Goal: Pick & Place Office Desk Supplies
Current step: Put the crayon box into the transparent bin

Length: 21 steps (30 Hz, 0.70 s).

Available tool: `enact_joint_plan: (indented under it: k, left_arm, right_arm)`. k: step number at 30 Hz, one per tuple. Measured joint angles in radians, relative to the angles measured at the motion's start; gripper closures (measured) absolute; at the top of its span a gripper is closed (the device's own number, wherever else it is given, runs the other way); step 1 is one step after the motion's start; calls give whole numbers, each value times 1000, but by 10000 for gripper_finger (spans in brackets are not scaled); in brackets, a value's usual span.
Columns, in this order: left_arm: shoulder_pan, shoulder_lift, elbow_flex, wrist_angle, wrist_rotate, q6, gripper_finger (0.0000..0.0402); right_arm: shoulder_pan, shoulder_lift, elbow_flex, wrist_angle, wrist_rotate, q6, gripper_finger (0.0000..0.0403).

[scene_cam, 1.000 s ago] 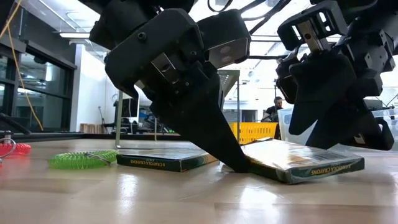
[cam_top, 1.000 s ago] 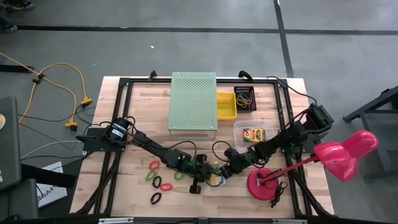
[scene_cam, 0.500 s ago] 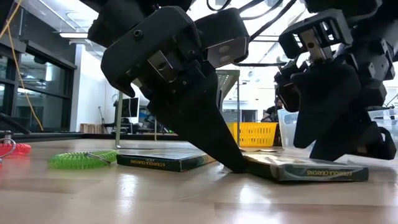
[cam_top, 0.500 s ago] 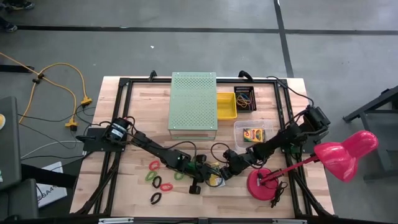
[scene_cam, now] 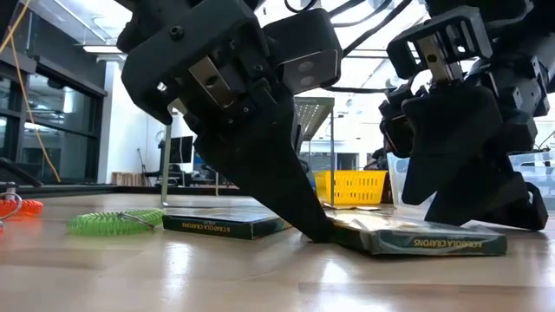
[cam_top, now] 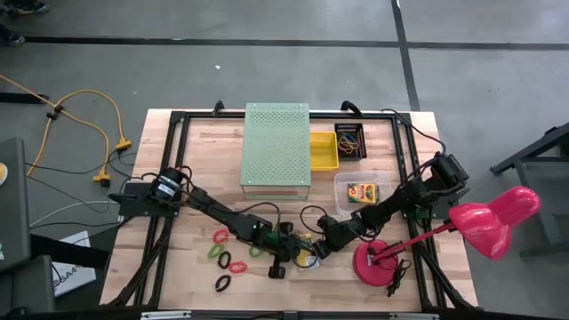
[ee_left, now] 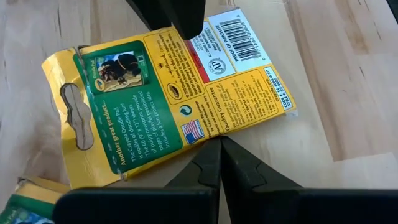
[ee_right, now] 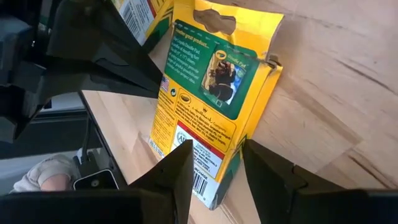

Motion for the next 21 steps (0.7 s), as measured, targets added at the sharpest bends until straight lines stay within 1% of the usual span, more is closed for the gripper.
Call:
enact_joint_plan:
  k: [8, 21]
  left_arm:
    - [-6, 0, 1, -17, 8, -45, 401]
    - [-8, 0, 1, -35, 19, -58, 401]
  right_arm:
    - [0, 0, 4, -22, 0, 0, 274]
    - [0, 2, 0, 51, 20, -27, 274]
